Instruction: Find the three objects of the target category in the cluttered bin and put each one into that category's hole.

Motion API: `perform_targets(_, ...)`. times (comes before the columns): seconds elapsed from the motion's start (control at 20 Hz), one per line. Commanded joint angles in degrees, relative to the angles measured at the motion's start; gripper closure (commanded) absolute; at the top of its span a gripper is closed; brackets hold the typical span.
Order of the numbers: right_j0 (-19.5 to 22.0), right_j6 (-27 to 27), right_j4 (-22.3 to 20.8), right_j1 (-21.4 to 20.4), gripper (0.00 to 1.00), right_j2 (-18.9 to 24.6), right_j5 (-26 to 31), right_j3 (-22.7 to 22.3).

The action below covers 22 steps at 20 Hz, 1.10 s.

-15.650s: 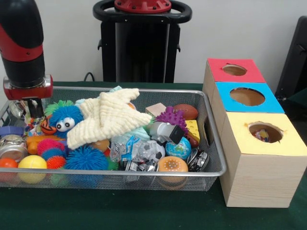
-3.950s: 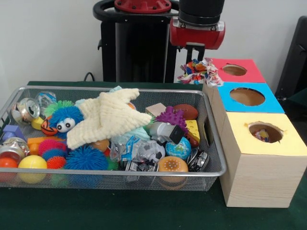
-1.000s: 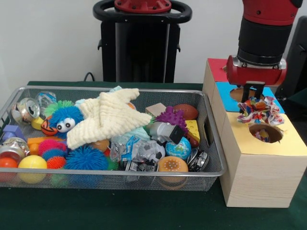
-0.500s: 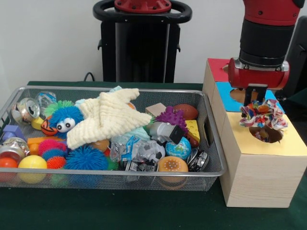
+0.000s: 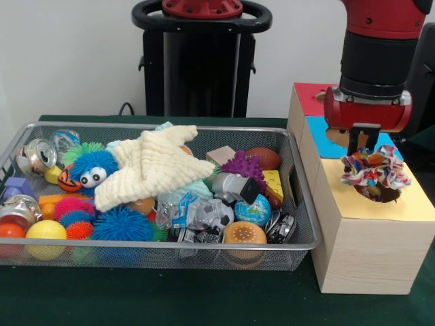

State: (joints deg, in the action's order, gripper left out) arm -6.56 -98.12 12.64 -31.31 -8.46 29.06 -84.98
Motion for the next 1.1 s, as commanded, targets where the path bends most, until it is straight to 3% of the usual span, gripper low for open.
perform_targets(0.05, 0.4, -13.7, 2.6, 4.0, 1.0, 3.8, -4.6, -1.4)
perform_targets(1.1, -3.5, -15.2, 5.8, 6.3, 1.0, 2.8, -2.1, 0.1)
